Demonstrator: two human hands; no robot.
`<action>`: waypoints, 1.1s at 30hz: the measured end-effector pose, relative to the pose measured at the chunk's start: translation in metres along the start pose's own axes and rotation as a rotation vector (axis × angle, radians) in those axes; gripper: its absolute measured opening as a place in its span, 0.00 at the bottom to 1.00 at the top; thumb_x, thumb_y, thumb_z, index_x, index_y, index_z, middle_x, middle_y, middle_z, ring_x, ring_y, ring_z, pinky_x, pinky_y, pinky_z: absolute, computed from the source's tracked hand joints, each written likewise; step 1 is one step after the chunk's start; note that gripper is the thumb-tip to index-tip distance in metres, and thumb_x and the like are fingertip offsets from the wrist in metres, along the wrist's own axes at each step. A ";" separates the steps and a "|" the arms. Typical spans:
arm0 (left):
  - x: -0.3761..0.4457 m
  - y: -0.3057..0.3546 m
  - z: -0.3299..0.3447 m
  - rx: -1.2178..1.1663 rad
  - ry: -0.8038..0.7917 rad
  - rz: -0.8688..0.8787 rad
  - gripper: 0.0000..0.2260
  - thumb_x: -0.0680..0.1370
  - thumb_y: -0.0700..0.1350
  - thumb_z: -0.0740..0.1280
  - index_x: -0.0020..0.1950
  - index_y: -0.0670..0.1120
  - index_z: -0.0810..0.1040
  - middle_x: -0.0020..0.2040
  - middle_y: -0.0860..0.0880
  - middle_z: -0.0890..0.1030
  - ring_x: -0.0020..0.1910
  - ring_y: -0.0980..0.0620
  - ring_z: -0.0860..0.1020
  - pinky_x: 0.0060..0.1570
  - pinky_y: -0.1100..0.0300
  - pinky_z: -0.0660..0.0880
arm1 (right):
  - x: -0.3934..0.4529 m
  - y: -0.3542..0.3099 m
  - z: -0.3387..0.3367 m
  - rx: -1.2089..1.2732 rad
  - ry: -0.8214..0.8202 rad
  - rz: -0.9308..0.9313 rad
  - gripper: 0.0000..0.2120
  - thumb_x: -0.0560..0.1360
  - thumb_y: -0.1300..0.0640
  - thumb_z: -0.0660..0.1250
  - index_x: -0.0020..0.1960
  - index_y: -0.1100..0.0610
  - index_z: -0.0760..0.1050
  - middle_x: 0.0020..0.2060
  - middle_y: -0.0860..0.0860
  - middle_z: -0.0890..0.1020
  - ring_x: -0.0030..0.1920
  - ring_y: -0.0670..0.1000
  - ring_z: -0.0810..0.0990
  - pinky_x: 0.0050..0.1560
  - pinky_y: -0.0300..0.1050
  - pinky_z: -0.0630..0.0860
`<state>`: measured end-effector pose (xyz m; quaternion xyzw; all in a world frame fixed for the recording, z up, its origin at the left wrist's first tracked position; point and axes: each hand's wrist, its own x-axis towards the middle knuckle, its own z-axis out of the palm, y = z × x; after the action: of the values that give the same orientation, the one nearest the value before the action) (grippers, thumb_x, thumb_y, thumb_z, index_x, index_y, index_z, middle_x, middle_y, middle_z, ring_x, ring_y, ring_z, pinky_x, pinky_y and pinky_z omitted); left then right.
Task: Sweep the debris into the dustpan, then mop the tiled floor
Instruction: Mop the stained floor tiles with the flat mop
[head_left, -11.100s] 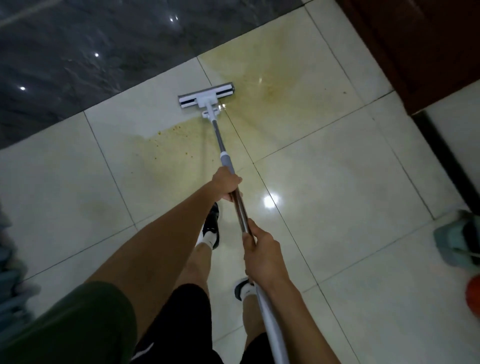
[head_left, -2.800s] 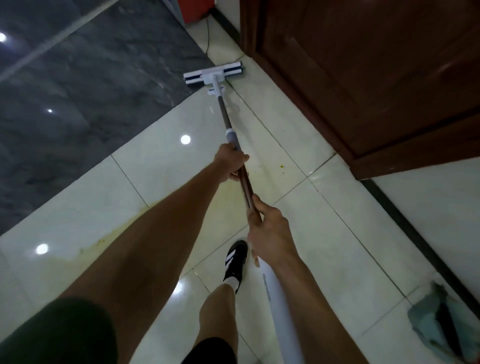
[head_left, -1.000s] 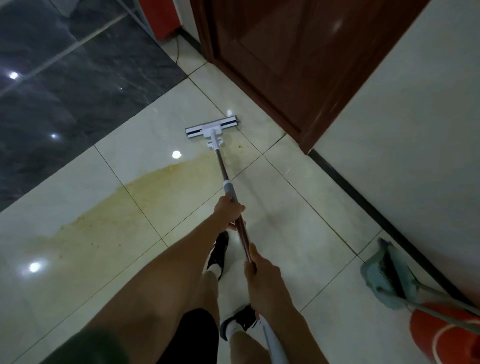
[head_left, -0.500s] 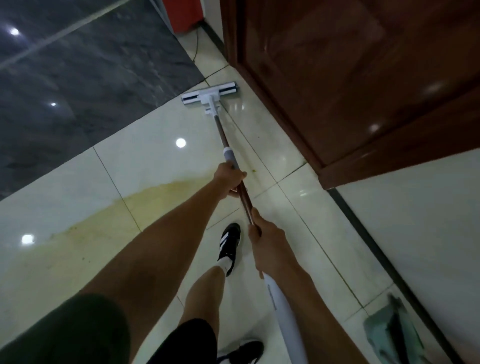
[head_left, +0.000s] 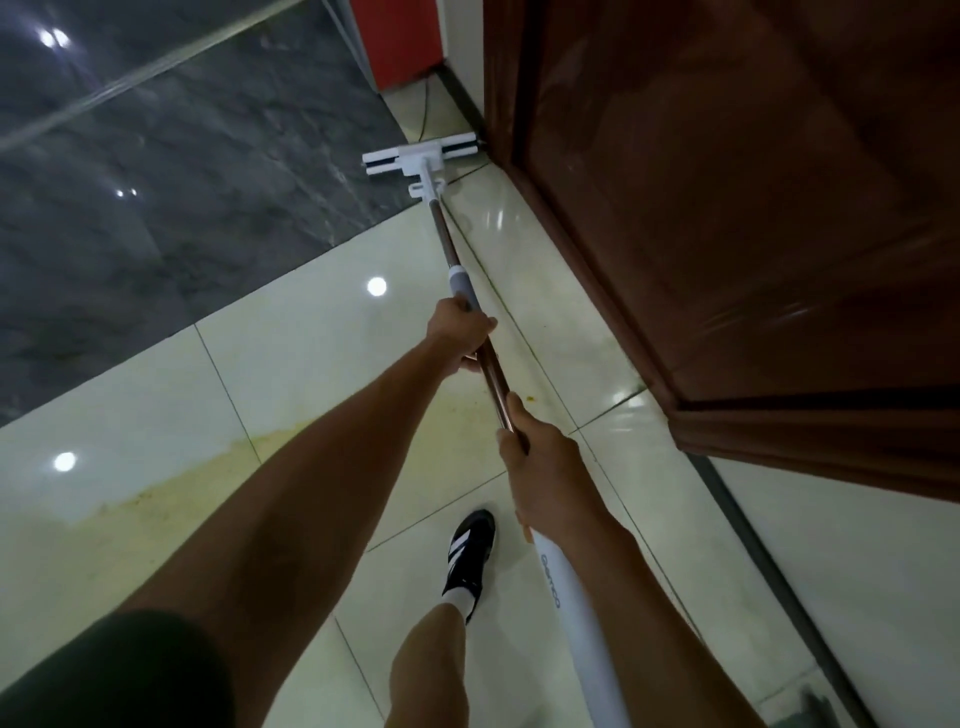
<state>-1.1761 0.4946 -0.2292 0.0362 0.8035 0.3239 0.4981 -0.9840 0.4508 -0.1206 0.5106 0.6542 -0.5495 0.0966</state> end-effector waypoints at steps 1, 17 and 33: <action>0.009 0.006 -0.005 0.003 0.008 0.002 0.13 0.79 0.41 0.70 0.62 0.40 0.72 0.51 0.38 0.81 0.44 0.39 0.85 0.39 0.42 0.84 | 0.009 -0.007 0.001 0.004 -0.003 -0.007 0.23 0.84 0.50 0.57 0.78 0.44 0.59 0.55 0.54 0.83 0.42 0.46 0.78 0.43 0.39 0.76; -0.003 -0.013 0.026 -0.015 0.031 -0.053 0.12 0.79 0.42 0.70 0.59 0.39 0.73 0.47 0.38 0.83 0.40 0.41 0.86 0.32 0.50 0.83 | -0.003 0.024 -0.014 -0.123 -0.015 -0.035 0.23 0.84 0.52 0.54 0.79 0.47 0.57 0.57 0.56 0.81 0.50 0.55 0.82 0.52 0.54 0.81; -0.283 -0.231 0.207 0.038 -0.002 -0.161 0.09 0.80 0.42 0.70 0.56 0.42 0.73 0.46 0.38 0.82 0.36 0.41 0.85 0.26 0.54 0.79 | -0.291 0.292 -0.035 -0.165 -0.056 -0.015 0.24 0.84 0.52 0.54 0.79 0.46 0.57 0.48 0.55 0.83 0.39 0.50 0.80 0.43 0.44 0.78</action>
<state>-0.8025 0.3055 -0.1984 -0.0186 0.8093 0.2672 0.5227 -0.6092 0.2787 -0.0880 0.4802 0.6982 -0.5085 0.1526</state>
